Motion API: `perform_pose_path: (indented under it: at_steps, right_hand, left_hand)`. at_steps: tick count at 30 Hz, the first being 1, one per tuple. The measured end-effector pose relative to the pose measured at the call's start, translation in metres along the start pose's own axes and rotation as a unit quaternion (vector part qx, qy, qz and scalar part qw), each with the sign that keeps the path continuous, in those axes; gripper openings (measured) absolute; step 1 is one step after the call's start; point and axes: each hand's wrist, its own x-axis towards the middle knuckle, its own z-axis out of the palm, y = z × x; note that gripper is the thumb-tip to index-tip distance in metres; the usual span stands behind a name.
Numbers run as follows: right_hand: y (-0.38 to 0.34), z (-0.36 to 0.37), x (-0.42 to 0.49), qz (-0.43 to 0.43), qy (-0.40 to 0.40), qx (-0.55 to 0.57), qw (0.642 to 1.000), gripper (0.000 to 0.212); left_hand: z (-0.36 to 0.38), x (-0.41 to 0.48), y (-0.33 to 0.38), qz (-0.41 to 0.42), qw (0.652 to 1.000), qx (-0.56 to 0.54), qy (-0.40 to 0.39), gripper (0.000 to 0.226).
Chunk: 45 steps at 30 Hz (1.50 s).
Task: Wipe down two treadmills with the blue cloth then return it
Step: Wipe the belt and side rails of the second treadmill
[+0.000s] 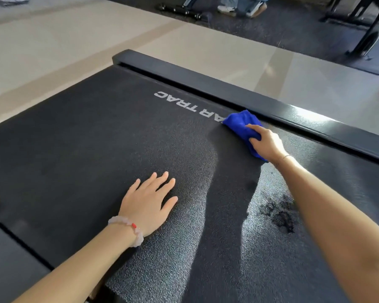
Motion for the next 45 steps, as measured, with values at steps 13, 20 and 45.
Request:
perform_pose_path:
  at_steps: [13,20,45]
  right_hand:
    - [-0.034,0.020,-0.089,-0.052,-0.032,0.008,0.998,0.049]
    - [-0.052,0.031,-0.146,-0.080,-0.037,0.008,0.996,0.050]
    - [-0.098,0.051,-0.291,-0.170,-0.043,0.021,0.984,0.043]
  left_hand:
    - [-0.014,0.004,-0.002,0.005,0.998,-0.016,-0.059,0.051]
    - [-0.022,-0.027,-0.003,0.024,0.995,-0.032,-0.095,0.056]
    - [0.009,-0.179,-0.043,0.061,0.997,-0.014,-0.050,0.139]
